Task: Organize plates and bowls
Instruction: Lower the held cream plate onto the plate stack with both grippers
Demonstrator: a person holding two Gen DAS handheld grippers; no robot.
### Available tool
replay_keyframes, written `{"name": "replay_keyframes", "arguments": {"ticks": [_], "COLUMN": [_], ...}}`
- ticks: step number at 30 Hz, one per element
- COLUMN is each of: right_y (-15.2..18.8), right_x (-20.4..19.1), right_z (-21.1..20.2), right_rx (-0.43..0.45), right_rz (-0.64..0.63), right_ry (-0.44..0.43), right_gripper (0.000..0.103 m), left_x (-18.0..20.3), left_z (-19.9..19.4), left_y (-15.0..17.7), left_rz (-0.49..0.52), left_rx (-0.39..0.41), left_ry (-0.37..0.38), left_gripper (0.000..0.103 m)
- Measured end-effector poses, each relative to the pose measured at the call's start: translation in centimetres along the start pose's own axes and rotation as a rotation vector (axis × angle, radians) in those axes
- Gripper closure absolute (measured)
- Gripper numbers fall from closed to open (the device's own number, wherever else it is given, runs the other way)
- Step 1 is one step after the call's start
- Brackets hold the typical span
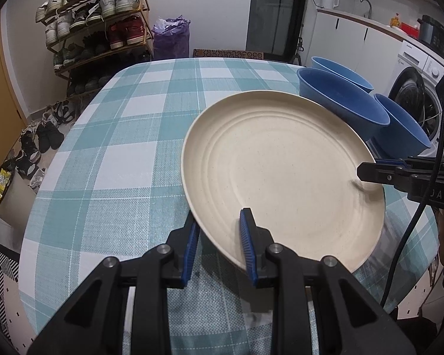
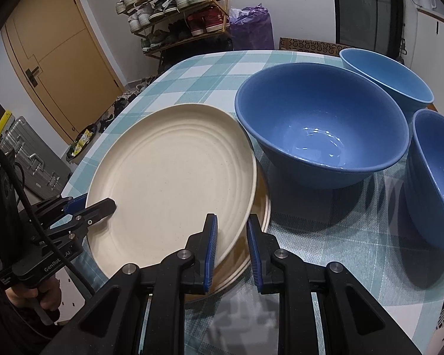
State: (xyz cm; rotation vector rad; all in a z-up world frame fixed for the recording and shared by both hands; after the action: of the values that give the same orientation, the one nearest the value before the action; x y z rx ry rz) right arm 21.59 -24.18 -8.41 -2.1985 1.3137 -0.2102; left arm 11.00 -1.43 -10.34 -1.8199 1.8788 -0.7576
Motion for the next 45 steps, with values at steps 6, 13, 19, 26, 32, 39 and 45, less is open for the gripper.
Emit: {"name": "replay_keyframes", "arguments": {"ticks": [6, 13, 19, 26, 32, 39, 45], "right_y": [0.2, 0.3, 0.6, 0.9, 1.0, 1.3, 1.5], "right_x": [-0.3, -0.7, -1.0, -1.3, -1.6, -1.5, -1.3], "right_z": [0.1, 0.5, 0.8, 1.4, 1.6, 1.7, 2.1], "right_rx": [-0.004, -0.007, -0.009, -0.011, -0.007, -0.007, -0.011], "right_rz": [-0.005, -0.015, -0.030, -0.048, -0.061, -0.078, -0.087], "right_ry": [0.010, 0.031, 0.053, 0.079, 0.103, 0.137, 0.163], "right_gripper": [0.082, 0.082, 0.082, 0.082, 0.082, 0.081, 0.080], "left_x": [0.1, 0.2, 0.4, 0.6, 0.9, 1.1, 1.0], "left_z": [0.0, 0.0, 0.0, 0.0, 0.2, 0.3, 0.4], "left_y": [0.2, 0.5, 0.4, 0.5, 0.5, 0.5, 0.5], "left_rz": [0.004, 0.024, 0.046, 0.075, 0.099, 0.121, 0.117], "left_rx": [-0.002, -0.002, -0.003, -0.001, 0.002, 0.004, 0.000], "left_ry": [-0.003, -0.021, -0.045, -0.066, -0.092, -0.101, -0.092], "left_gripper": [0.078, 0.077, 0.074, 0.072, 0.070, 0.067, 0.067]}}
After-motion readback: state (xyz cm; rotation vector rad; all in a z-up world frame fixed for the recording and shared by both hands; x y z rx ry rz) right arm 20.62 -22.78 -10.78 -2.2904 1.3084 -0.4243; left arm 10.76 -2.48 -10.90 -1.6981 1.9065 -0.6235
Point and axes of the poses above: each gripper's, at about its wrist camera, not at the fingertips, and z roughly the way its jaws point, x to its right, y to its underside, the point moved 10 cm from there along z, roughly the way its jaws point
